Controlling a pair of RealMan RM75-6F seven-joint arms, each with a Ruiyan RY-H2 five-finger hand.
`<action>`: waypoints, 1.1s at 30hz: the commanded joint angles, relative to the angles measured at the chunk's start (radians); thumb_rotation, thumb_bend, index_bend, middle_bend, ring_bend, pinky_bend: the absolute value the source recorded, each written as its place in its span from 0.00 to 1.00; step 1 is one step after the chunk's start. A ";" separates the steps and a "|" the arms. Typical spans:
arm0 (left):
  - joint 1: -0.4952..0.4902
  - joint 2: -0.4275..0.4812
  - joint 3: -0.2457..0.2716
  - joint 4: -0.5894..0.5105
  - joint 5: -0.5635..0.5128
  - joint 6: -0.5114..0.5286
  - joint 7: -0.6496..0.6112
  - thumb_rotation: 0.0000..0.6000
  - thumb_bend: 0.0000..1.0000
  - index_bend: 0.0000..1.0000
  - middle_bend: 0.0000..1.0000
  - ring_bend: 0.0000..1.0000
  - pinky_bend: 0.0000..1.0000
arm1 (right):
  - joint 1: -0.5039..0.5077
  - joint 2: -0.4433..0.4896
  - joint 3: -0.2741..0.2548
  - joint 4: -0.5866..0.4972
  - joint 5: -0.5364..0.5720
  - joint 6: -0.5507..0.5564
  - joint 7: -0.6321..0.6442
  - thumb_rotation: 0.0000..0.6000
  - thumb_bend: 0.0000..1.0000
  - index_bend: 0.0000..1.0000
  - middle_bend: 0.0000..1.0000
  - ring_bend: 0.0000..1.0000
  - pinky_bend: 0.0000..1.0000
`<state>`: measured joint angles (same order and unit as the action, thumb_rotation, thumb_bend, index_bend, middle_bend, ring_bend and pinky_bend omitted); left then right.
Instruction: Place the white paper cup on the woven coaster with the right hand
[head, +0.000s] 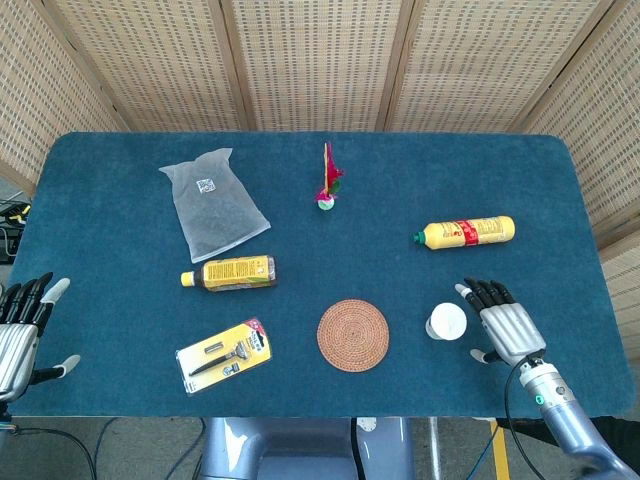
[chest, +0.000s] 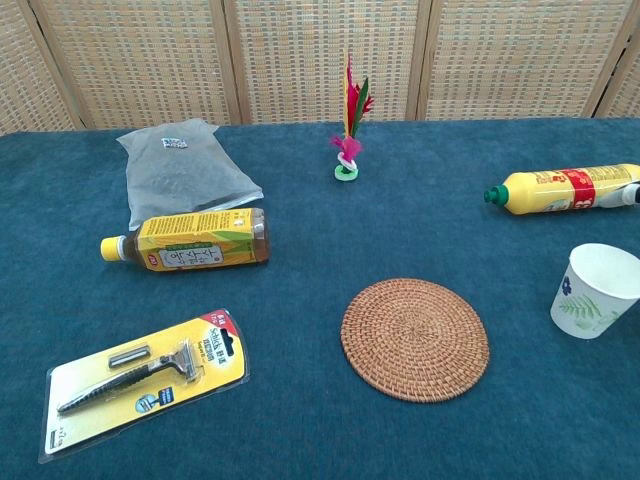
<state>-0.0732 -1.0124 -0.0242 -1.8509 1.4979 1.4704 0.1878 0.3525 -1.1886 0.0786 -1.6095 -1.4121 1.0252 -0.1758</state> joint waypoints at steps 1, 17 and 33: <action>-0.002 -0.001 -0.001 0.000 -0.004 -0.003 0.003 1.00 0.00 0.00 0.00 0.00 0.00 | 0.009 -0.012 0.002 0.009 0.007 -0.007 0.001 1.00 0.00 0.05 0.05 0.01 0.13; -0.006 -0.012 0.000 -0.001 -0.014 -0.008 0.025 1.00 0.00 0.00 0.00 0.00 0.00 | 0.081 -0.121 -0.001 0.145 -0.034 -0.039 0.129 1.00 0.04 0.23 0.33 0.32 0.45; -0.012 -0.008 -0.001 -0.002 -0.025 -0.016 0.021 1.00 0.00 0.00 0.00 0.00 0.00 | 0.135 -0.079 0.013 0.049 -0.081 -0.029 0.247 1.00 0.15 0.36 0.43 0.41 0.51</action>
<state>-0.0847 -1.0212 -0.0252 -1.8529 1.4731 1.4541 0.2091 0.4711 -1.2827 0.0826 -1.5347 -1.4895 1.0060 0.0635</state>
